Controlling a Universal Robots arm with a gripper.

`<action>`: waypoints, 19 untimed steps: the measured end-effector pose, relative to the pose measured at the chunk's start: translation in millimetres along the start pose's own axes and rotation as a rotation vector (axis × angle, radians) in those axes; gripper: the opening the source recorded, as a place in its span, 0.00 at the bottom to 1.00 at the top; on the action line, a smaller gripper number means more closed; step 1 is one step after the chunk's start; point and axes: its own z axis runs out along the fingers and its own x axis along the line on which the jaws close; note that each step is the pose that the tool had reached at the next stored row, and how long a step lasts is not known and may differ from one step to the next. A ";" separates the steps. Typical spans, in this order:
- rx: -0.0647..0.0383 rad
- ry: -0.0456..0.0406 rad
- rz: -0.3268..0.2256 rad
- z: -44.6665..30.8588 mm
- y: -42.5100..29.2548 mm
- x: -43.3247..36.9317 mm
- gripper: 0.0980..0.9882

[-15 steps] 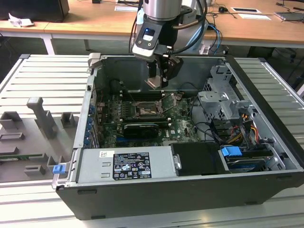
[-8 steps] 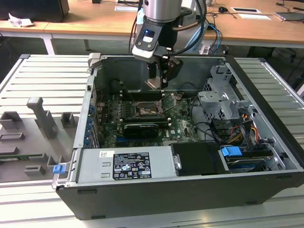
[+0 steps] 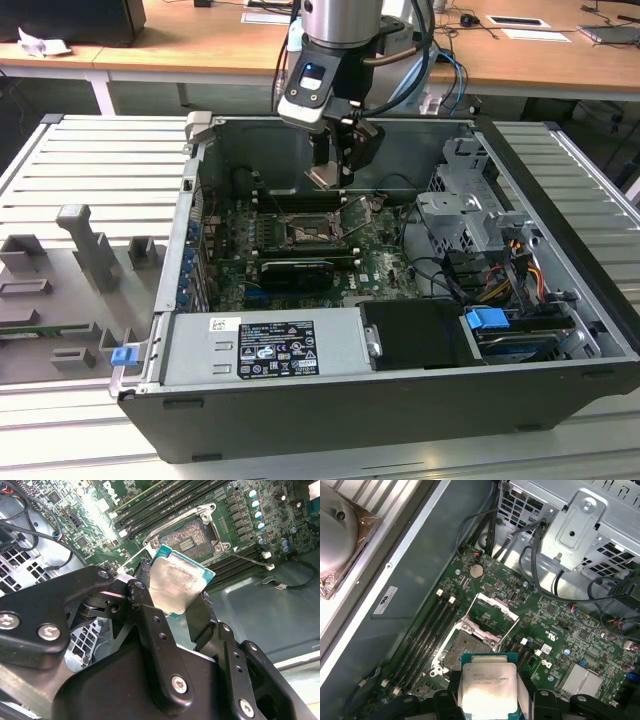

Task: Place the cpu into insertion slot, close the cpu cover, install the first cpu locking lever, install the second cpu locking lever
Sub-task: 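Place the cpu into insertion slot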

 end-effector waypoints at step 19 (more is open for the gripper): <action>-0.001 -0.0043 0.052 1.2 -0.1 0.0 0.48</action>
